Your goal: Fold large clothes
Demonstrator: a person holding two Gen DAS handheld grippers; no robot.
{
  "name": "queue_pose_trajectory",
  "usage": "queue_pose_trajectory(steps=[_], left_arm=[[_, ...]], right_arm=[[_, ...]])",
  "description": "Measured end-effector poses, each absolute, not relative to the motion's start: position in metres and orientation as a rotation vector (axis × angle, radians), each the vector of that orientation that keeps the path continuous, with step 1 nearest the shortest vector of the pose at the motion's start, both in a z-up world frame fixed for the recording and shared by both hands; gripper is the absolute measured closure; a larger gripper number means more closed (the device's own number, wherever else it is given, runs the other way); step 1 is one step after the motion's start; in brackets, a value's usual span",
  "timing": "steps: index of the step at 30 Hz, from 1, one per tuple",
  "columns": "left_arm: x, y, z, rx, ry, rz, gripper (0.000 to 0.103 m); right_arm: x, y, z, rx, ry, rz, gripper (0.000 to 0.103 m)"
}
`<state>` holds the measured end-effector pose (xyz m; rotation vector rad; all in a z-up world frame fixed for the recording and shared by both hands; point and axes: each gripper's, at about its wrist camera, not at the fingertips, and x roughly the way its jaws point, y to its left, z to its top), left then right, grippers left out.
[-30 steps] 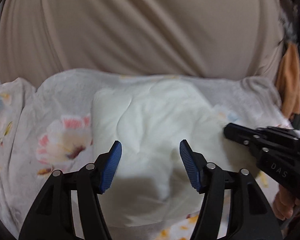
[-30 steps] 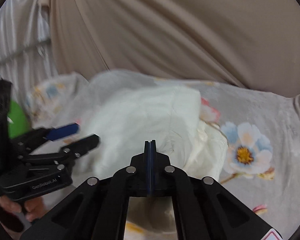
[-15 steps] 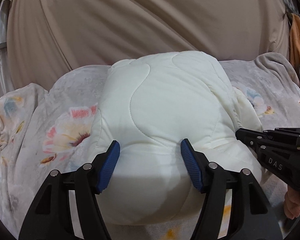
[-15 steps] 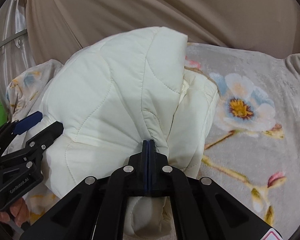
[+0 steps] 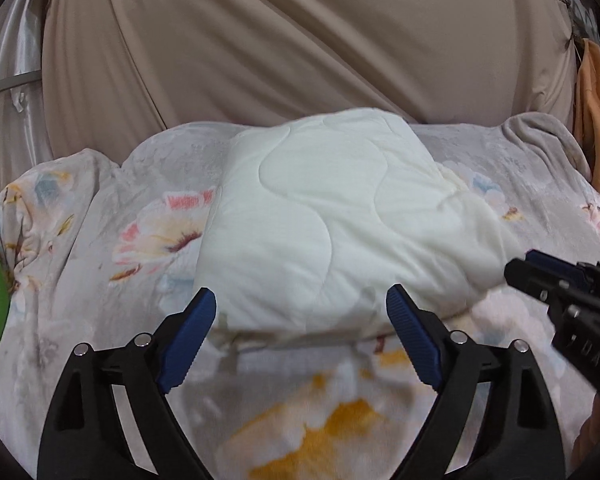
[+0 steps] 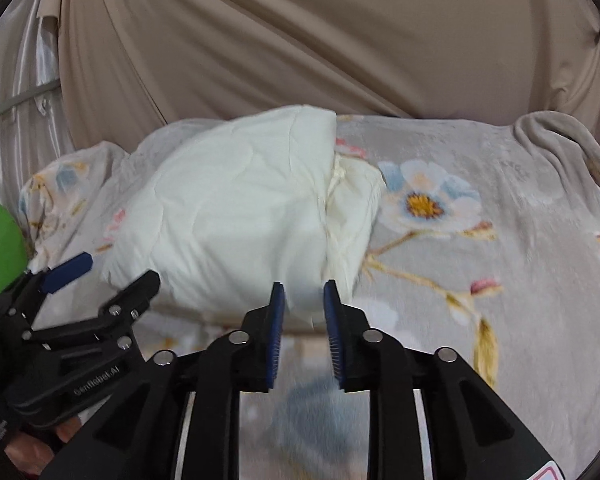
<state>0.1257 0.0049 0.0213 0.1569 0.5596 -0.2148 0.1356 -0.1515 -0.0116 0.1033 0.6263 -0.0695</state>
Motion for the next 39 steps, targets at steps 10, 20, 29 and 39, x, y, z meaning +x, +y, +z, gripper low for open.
queue_pose_trajectory(steps=[10,20,29,39], left_arm=[[0.113,0.009,-0.021,0.127,0.635,-0.179,0.018],[0.118,0.011,-0.028,0.128,0.658,-0.143,0.018],[0.115,0.006,-0.03,0.152,0.653,-0.131,0.018],[0.115,0.006,-0.031,0.16,0.655,-0.128,0.018]], right_arm=[[0.13,-0.134,-0.068,0.072,0.727,-0.14,0.075],[0.131,-0.123,-0.074,0.046,0.733,-0.177,0.072],[0.133,-0.122,-0.076,0.042,0.744,-0.205,0.072],[0.132,-0.119,-0.076,0.033,0.741,-0.224,0.071]])
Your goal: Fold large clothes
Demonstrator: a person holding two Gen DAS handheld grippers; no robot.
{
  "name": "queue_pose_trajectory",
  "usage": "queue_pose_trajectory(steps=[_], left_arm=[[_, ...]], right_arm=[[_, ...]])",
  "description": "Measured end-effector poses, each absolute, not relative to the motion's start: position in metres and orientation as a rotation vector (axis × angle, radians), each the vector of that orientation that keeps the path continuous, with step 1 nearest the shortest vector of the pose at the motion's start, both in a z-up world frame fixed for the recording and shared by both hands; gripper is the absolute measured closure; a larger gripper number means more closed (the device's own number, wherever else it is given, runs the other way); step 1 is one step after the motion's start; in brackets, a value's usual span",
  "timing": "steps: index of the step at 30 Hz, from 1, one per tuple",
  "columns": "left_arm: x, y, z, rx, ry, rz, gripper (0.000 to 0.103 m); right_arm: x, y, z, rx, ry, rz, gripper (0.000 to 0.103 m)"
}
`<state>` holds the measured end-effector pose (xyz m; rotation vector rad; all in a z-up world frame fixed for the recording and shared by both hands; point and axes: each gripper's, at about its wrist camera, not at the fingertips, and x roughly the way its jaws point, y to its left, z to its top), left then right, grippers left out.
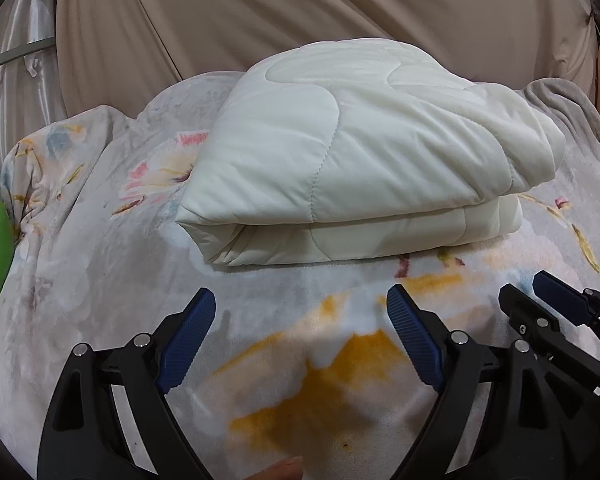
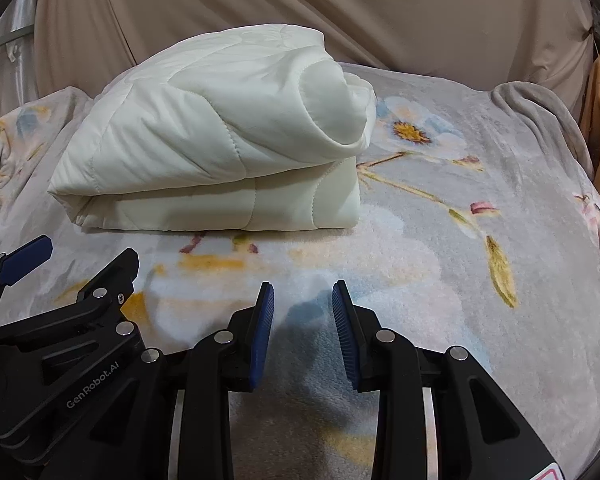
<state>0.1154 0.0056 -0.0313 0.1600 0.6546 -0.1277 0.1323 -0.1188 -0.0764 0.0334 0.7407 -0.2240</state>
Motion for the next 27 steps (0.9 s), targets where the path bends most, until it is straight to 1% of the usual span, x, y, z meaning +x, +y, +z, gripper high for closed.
queue_pose_trajectory(steps=[27], left_arm=[[0.116,0.0096,-0.0318,0.175,0.654,-0.128,0.02]], right_arm=[[0.1304,-0.1119,-0.075,0.003,0.726,-0.247,0.071]])
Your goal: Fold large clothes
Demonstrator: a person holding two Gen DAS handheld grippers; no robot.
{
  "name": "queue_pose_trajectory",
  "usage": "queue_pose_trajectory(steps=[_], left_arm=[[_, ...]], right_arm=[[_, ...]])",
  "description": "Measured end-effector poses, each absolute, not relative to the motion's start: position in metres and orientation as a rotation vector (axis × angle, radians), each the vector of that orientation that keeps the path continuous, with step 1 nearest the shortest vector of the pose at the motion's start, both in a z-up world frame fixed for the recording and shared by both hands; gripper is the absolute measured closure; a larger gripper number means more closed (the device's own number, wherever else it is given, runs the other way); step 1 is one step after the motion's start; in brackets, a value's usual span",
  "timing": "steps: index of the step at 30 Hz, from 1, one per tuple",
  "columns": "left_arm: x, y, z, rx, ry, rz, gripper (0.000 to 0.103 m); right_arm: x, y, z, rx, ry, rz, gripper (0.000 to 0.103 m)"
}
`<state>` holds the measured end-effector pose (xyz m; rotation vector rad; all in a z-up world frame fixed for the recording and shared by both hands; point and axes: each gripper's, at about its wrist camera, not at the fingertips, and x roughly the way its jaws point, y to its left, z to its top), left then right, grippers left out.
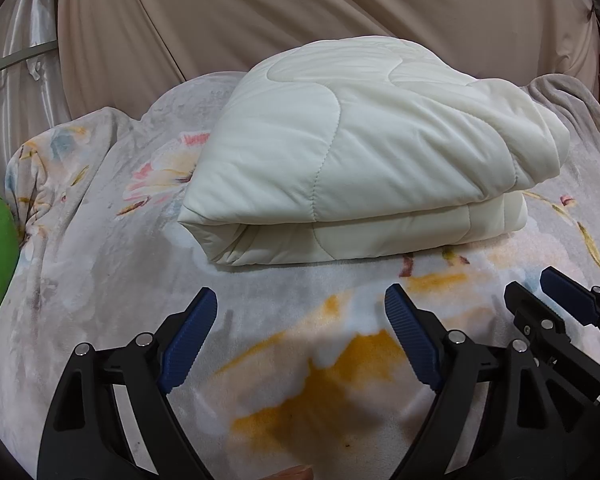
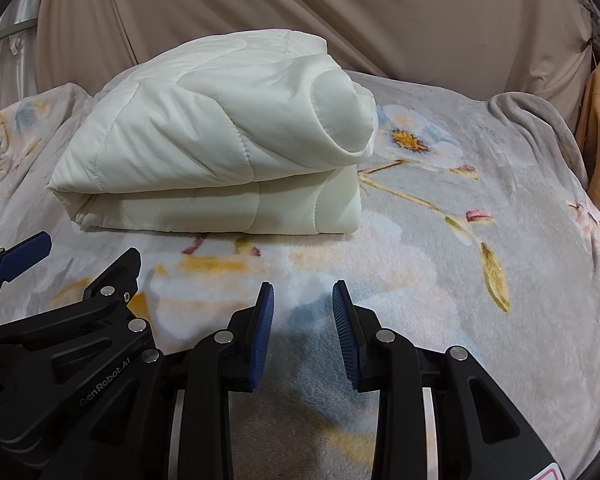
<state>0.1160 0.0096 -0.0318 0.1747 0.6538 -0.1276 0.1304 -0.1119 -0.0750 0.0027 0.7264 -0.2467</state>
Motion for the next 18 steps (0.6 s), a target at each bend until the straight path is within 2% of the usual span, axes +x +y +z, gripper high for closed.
queue_pose_trajectory(steps=[18], left_arm=[[0.1136,0.0126,-0.0298,0.181,0.649,-0.122,0.02]], right_arm=[[0.1303,-0.1114,-0.0753,0.002,0.725,-0.248,0.071]])
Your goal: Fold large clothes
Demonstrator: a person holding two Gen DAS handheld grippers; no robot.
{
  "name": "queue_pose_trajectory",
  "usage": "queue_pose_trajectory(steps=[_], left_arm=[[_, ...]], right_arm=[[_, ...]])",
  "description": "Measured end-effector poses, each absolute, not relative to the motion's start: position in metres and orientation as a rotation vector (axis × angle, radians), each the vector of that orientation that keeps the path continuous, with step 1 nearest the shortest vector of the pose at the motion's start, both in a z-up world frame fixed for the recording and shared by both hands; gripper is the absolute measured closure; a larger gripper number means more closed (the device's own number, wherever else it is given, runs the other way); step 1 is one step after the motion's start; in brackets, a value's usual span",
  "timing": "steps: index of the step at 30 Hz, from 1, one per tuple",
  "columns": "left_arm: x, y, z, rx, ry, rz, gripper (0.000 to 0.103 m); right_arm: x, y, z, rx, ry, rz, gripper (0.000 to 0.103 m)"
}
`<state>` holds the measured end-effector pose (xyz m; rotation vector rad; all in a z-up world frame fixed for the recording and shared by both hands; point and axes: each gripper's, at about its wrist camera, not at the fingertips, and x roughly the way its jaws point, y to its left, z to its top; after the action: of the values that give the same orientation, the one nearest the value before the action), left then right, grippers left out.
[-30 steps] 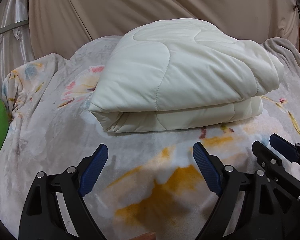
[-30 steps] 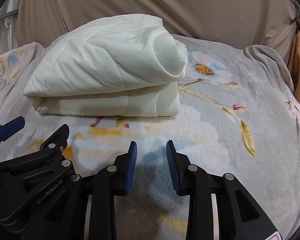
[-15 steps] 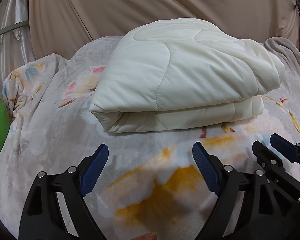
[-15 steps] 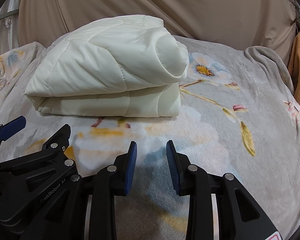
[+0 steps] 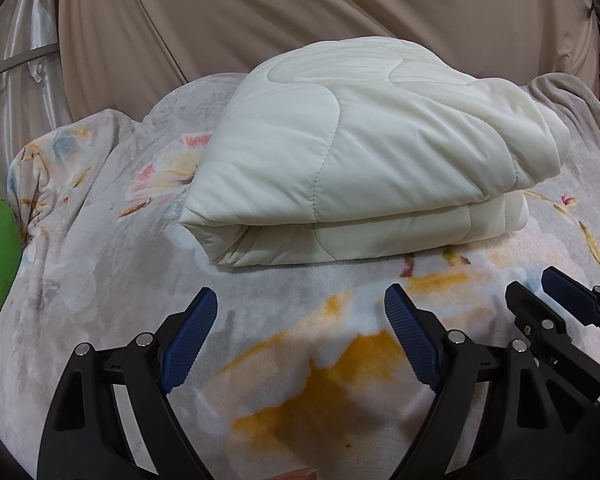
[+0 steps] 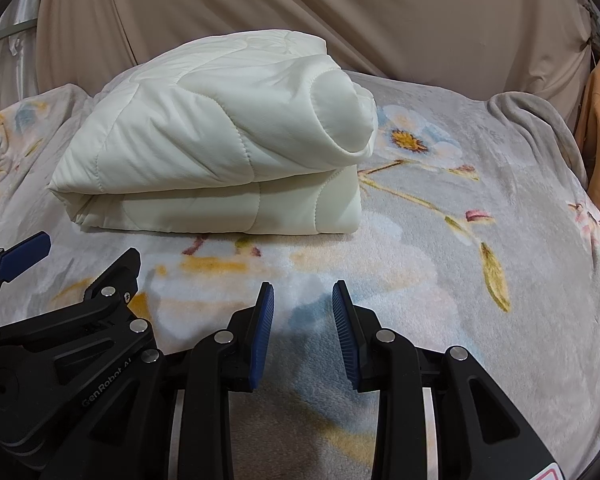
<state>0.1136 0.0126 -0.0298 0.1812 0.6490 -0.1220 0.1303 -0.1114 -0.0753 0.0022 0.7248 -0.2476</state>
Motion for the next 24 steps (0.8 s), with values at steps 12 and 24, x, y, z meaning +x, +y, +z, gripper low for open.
queue_pose_trajectory(steps=[12,24], left_arm=[[0.1138,0.0108,-0.0299,0.185,0.648,-0.123,0.02],[0.113,0.0101,-0.0298,0.19,0.648,-0.127,0.023]], right_arm=[[0.1302,-0.1118,-0.075,0.003,0.725,-0.247,0.071],[0.1303,-0.1124,-0.0752,0.002,0.724,-0.246,0.071]])
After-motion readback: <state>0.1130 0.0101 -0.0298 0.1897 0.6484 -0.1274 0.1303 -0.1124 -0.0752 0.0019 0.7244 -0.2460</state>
